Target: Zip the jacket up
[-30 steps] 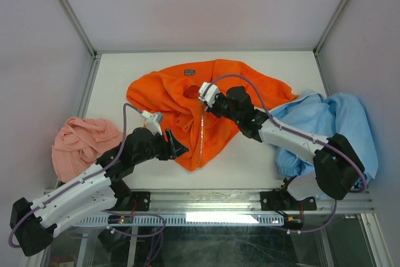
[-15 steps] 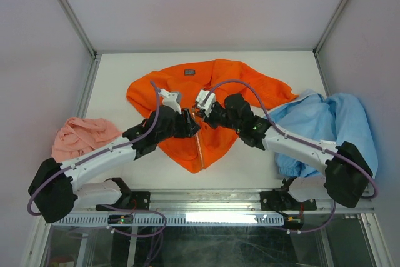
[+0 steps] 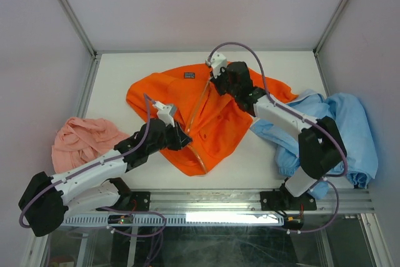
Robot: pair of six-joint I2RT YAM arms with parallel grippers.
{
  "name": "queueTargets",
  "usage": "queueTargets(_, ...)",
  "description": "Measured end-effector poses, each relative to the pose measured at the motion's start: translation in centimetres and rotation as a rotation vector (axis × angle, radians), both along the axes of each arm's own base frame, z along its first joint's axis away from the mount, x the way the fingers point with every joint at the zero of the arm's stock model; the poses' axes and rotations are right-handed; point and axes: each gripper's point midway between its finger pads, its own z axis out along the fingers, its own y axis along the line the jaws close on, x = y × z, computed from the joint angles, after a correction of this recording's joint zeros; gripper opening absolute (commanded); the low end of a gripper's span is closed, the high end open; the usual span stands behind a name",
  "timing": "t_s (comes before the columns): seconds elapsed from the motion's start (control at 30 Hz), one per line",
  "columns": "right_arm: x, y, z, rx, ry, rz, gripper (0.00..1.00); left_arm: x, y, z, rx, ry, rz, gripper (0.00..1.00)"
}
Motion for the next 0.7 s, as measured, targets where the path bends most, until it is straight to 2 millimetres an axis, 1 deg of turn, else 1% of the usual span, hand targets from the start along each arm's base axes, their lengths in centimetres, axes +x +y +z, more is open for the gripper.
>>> queueTargets(0.03, 1.8, -0.9, -0.1, 0.0, 0.004, -0.049, 0.0, -0.6, 0.3, -0.7, 0.004, 0.018, -0.005, 0.0)
queueTargets(0.13, 6.0, -3.3, -0.7, -0.001, 0.025, -0.153, 0.0, -1.9, 1.4, -2.3, 0.013, 0.067, 0.005, 0.0)
queueTargets(0.23, 9.4, -5.7, -0.9, 0.007, 0.031, -0.242, 0.0, -2.6, 2.6, -2.5, 0.014, 0.092, 0.046, 0.0)
queueTargets(0.27, 10.5, -6.5, -1.0, 0.022, 0.055, -0.257, 0.0, -2.4, 3.0, -2.0, 0.003, 0.08, 0.072, 0.0)
queueTargets(0.33, 11.2, -7.1, -1.3, 0.042, 0.104, -0.259, 0.0, -1.5, 3.5, -0.5, -0.038, 0.038, 0.128, 0.0)
queueTargets(0.43, 11.7, -6.9, -0.9, 0.087, 0.155, -0.233, 0.0, -0.9, 4.2, 0.8, -0.068, 0.006, 0.183, 0.0)
queueTargets(0.6, 11.0, -6.9, -0.1, 0.145, 0.204, -0.164, 0.0, -0.5, 5.4, 0.2, -0.034, 0.016, 0.252, 0.01)
queueTargets(0.67, 10.3, -7.6, -0.1, 0.161, 0.22, -0.154, 0.0, -0.2, 5.6, 0.1, -0.006, 0.024, 0.274, 0.13)
queueTargets(0.7, 9.9, -8.1, -0.2, 0.163, 0.224, -0.161, 0.02, 0.0, 5.7, 0.1, 0.009, 0.028, 0.28, 0.16)
